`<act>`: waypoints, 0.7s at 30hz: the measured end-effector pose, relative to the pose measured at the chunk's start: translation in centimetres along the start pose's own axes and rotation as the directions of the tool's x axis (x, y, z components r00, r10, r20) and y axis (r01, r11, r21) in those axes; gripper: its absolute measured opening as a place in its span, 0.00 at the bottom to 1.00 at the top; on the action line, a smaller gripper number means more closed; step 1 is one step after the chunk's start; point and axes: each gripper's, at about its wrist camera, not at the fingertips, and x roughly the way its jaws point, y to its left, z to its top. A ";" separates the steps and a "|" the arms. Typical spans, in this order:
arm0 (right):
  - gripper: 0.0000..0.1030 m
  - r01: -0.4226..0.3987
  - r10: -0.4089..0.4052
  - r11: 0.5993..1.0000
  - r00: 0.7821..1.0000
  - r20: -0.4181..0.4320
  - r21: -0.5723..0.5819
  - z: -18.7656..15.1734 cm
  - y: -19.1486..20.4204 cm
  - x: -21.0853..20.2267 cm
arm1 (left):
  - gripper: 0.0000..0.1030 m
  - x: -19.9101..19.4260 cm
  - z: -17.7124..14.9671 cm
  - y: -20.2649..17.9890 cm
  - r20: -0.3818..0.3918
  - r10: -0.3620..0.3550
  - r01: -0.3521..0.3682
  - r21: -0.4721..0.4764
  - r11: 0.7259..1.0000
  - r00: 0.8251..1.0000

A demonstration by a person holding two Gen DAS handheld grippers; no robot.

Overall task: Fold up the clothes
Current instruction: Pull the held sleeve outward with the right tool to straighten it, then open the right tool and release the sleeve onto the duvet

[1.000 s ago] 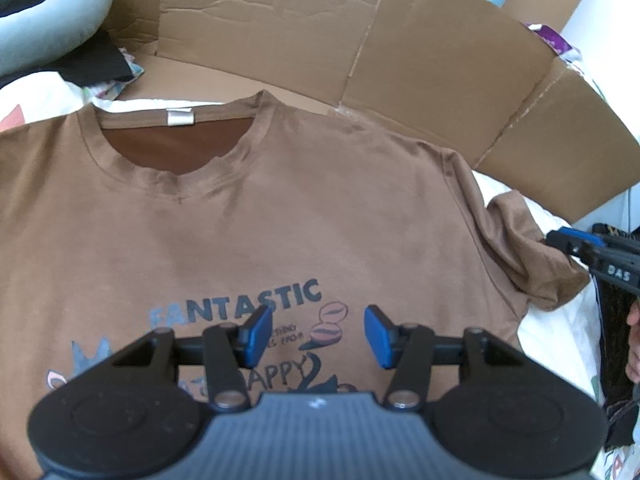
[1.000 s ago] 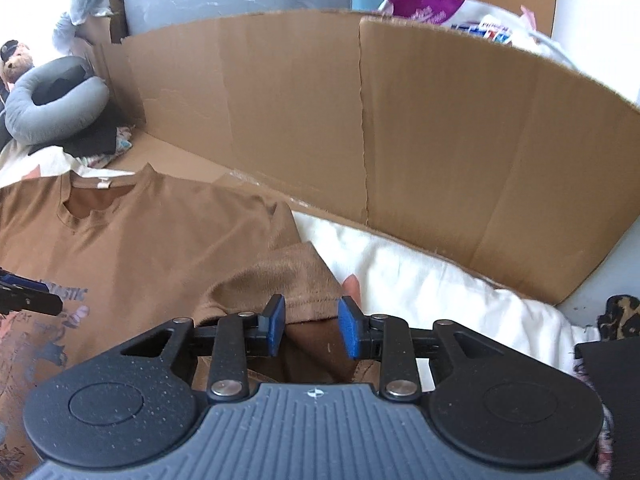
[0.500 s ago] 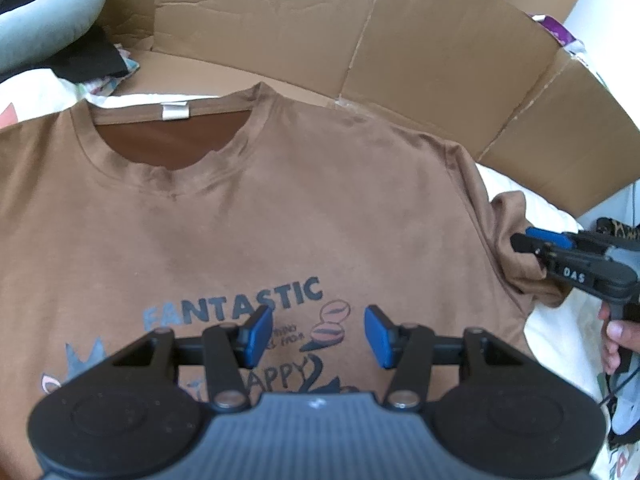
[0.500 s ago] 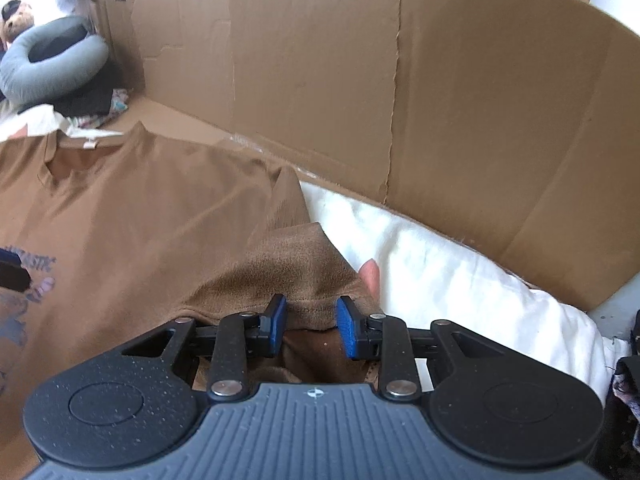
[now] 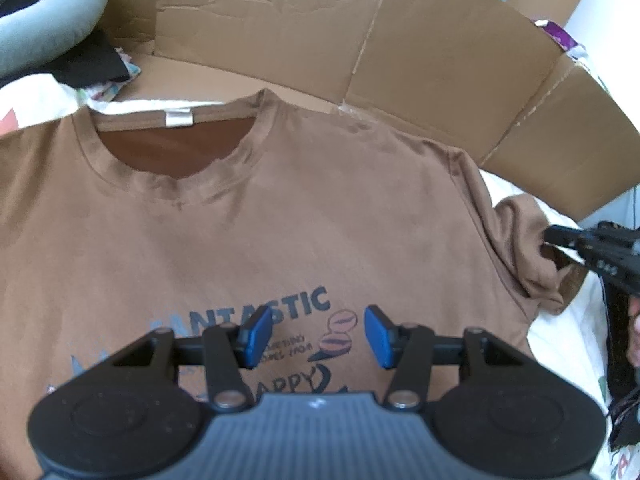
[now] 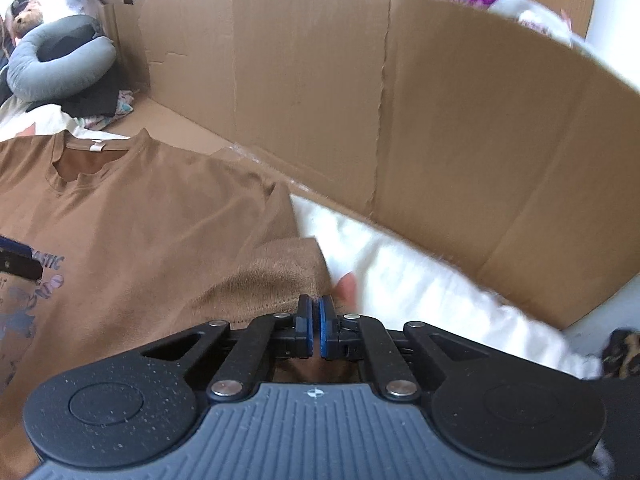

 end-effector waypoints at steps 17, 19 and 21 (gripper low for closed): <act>0.00 0.077 -0.084 0.992 0.995 -0.062 -0.098 6.9 -5.3 -2.7 | 0.53 0.2 1.2 -2.1 0.025 -0.018 0.018 0.032 0.999 1.000; 0.00 0.103 -0.109 0.990 0.991 -0.072 -0.094 7.2 -6.0 -2.4 | 0.53 0.4 1.2 -2.2 0.022 -0.018 0.018 0.035 0.999 1.000; 0.00 0.119 -0.127 0.988 0.988 -0.083 -0.093 7.4 -6.7 -1.8 | 0.53 0.5 1.1 -2.3 0.018 -0.018 0.017 0.038 0.999 1.000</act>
